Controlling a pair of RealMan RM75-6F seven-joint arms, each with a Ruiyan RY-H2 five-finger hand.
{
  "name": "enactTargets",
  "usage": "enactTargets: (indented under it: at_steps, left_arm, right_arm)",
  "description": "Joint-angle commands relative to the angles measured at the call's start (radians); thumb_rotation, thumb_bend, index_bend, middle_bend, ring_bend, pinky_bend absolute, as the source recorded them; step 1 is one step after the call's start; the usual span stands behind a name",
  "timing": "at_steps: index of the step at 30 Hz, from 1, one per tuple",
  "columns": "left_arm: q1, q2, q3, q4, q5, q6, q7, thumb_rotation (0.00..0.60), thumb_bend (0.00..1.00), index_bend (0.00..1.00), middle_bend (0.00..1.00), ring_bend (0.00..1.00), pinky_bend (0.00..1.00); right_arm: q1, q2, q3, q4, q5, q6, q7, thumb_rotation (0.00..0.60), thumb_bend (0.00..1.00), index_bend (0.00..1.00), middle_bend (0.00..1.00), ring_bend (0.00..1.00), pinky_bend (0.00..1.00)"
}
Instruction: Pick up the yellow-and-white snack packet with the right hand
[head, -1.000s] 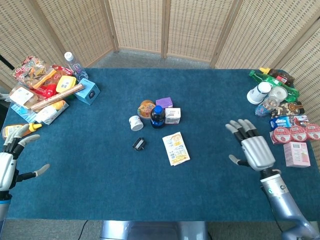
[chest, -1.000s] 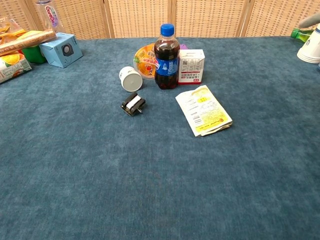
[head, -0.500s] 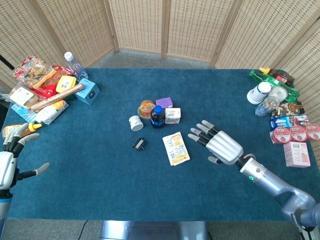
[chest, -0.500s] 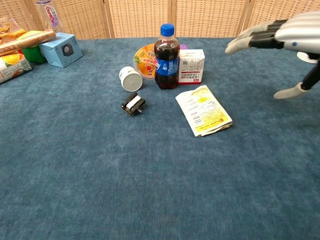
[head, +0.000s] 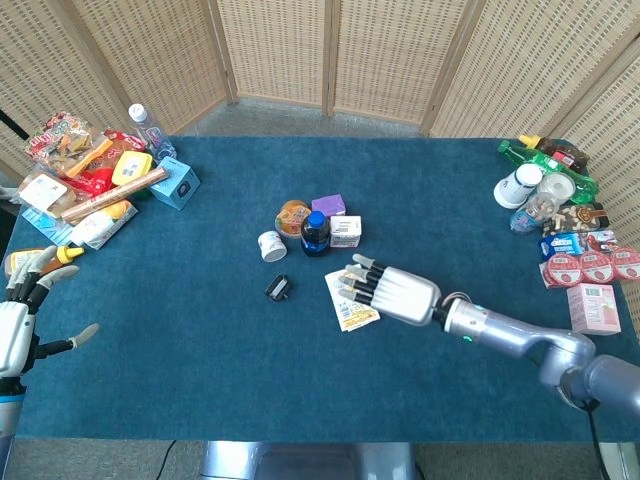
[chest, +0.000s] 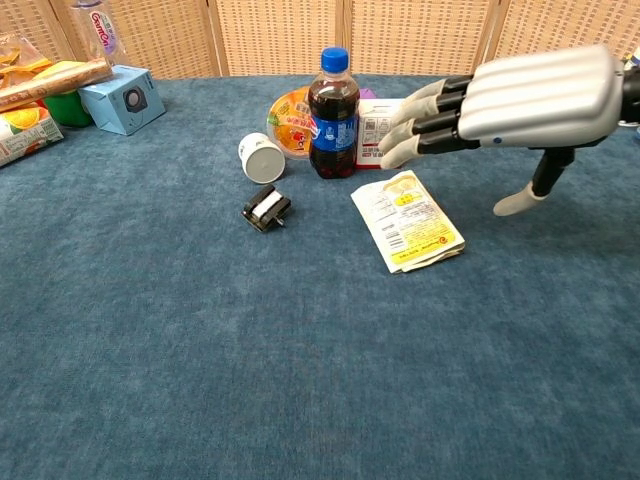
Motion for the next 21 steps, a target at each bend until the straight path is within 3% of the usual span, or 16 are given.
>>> enactTargets:
  at_steps: [1, 21]
  left_arm:
    - [0.000, 0.000, 0.000, 0.000, 0.001, 0.000, 0.001, 0.600, 0.17, 0.25, 0.00, 0.00, 0.00]
    - [-0.002, -0.004, -0.003, -0.003, -0.008, -0.010, 0.030, 0.600, 0.17, 0.25, 0.00, 0.00, 0.00]
  right_arm:
    - [0.031, -0.027, -0.023, 0.049, -0.013, -0.003, 0.035, 0.600, 0.22, 0.10, 0.00, 0.00, 0.00]
    - [0.141, -0.181, -0.130, 0.333, -0.061, 0.096, 0.139, 0.600, 0.23, 0.10, 0.00, 0.00, 0.00]
